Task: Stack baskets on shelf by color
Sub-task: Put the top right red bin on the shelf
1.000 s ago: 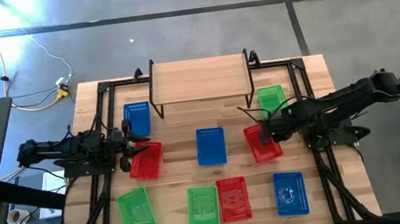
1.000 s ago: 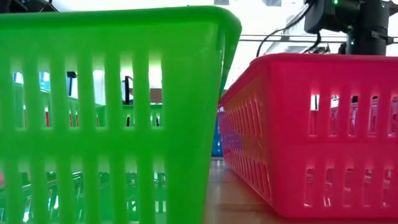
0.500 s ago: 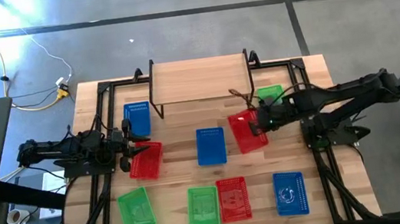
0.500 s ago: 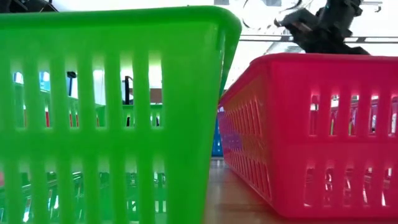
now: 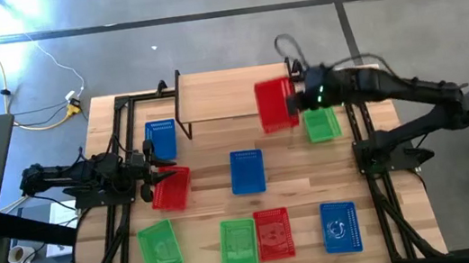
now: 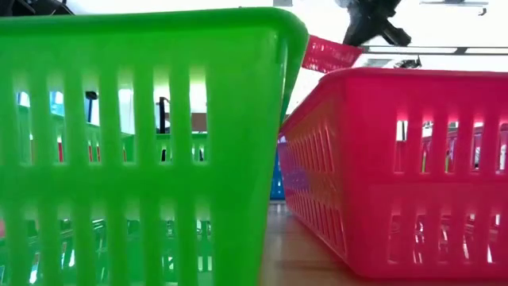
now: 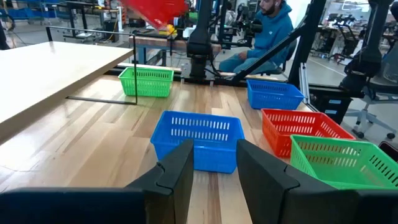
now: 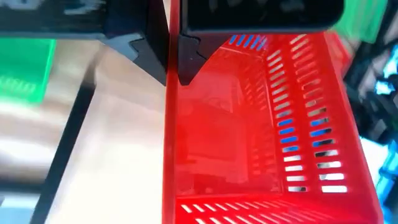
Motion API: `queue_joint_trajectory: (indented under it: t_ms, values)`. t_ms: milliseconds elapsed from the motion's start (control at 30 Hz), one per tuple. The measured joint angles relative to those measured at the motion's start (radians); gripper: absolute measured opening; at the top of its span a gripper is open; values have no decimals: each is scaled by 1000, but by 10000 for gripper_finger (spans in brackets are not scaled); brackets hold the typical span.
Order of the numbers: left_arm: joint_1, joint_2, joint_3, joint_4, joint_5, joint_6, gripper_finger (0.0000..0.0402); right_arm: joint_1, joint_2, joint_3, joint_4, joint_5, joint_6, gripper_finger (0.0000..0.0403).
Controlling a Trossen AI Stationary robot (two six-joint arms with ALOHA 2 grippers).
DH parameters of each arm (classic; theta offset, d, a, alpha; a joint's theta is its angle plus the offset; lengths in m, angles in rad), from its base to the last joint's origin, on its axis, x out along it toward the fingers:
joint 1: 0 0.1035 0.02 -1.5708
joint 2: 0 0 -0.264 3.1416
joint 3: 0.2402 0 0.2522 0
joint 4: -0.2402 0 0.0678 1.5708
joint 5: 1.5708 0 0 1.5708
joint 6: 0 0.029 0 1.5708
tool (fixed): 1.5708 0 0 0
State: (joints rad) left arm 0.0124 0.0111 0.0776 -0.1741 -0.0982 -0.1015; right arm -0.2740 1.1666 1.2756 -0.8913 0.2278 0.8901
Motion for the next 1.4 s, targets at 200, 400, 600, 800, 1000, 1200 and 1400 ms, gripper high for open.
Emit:
queue_joint_trajectory:
  t_ms: [200,400,600,800,1000,1200,1400]
  values:
    - [0,0,0,0,-1,0,113,-136,64,183,36,-30,-148,0]
    - [0,0,0,0,-2,0,113,-265,188,383,-17,-123,-219,0]
    - [0,0,0,0,-2,0,113,-359,328,516,-175,-208,-218,0]
    - [0,0,0,0,-2,0,113,-408,441,526,-266,-344,-175,0]
    - [0,0,0,0,-2,0,113,-409,530,526,-354,-354,-164,0]
    - [0,0,0,-1,8,0,113,-409,569,526,-392,-355,-153,0]
    - [0,0,0,-1,9,0,113,-413,563,526,-415,-354,-131,0]
